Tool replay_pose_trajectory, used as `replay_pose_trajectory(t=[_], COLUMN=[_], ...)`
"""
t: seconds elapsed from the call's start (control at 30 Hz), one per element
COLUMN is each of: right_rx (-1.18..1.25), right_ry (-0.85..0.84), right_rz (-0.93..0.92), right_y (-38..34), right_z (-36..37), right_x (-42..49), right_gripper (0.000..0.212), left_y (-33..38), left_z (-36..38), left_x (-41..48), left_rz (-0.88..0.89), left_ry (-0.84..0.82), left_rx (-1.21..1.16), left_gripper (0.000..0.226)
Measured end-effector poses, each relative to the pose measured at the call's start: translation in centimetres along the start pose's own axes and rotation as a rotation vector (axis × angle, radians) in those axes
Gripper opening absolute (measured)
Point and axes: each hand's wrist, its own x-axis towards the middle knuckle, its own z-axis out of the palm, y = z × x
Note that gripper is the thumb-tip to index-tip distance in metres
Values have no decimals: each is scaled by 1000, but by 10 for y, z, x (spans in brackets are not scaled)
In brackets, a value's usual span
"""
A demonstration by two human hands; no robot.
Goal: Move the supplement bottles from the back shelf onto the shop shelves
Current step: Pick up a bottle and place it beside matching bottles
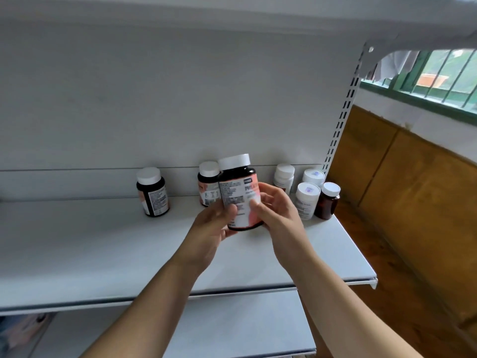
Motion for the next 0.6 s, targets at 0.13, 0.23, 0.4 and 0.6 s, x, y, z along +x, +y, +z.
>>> replay_pose_trajectory(t=[0.13,0.23,0.4,0.6], right_rx=[23,-11,-69,-417], right_ry=[-127,-97,48,89], right_rz=[102,105,8,-164], right_y=[0,2,5,6], right_z=[-3,1,10,19], right_x=[0,-1,-4,-7], right_gripper=[46,42,48,48], left_y=[4,6,9,1], left_z=[-9,-7,-8,-17], left_x=[-4,-5,-3,-11], left_rz=[11,-23,-113,-149], left_ry=[-7,76,106,15], left_rx=[-151,-103,5,-143], left_gripper=[75,47,42,53])
